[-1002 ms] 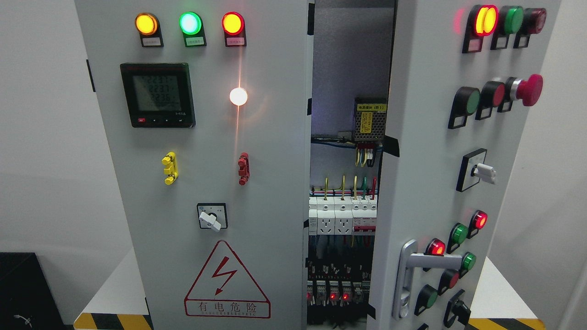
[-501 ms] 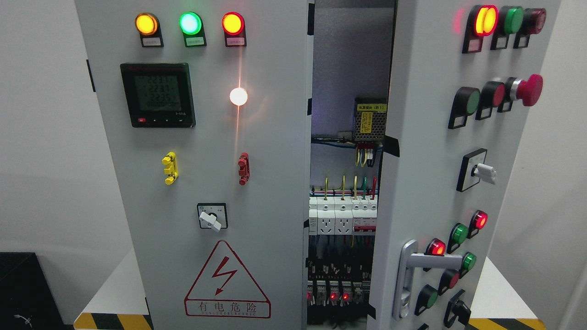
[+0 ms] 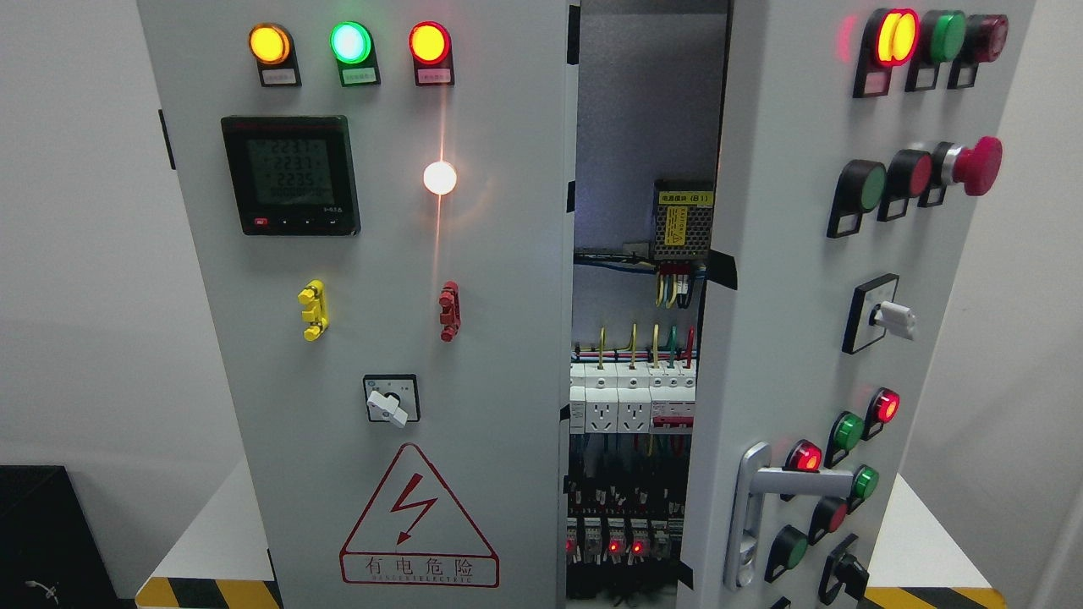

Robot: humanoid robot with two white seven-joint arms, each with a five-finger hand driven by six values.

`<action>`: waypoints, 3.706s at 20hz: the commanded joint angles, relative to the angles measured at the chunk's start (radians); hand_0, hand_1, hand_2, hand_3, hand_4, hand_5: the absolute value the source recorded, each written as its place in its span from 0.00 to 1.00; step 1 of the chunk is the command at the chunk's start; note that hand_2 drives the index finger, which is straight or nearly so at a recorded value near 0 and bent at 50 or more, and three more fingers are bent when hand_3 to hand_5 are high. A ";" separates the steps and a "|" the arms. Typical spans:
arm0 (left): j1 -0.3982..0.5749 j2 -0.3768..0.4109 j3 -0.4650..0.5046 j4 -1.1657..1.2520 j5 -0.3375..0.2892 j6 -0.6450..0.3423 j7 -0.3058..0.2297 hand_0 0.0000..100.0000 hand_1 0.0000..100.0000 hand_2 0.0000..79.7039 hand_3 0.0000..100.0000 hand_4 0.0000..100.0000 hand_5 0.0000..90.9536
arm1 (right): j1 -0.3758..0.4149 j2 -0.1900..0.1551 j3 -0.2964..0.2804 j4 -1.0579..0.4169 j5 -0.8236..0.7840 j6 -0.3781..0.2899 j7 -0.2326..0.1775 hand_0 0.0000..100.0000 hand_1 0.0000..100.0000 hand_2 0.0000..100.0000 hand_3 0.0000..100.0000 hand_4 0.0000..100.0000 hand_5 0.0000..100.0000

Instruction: Open door with both hands

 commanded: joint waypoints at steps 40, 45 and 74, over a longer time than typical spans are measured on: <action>-0.323 0.434 -0.405 -1.090 0.573 0.047 -0.124 0.00 0.00 0.00 0.00 0.00 0.00 | 0.001 0.000 -0.011 0.000 0.000 0.000 0.000 0.00 0.00 0.00 0.00 0.00 0.00; -0.434 0.370 -0.388 -1.087 0.601 0.128 -0.124 0.00 0.00 0.00 0.00 0.00 0.00 | -0.002 0.000 -0.011 0.000 0.000 0.000 0.000 0.00 0.00 0.00 0.00 0.00 0.00; -1.044 0.473 -0.587 -0.895 1.090 0.163 -0.122 0.00 0.00 0.00 0.00 0.00 0.00 | 0.001 0.000 -0.011 0.000 0.000 0.000 0.000 0.00 0.00 0.00 0.00 0.00 0.00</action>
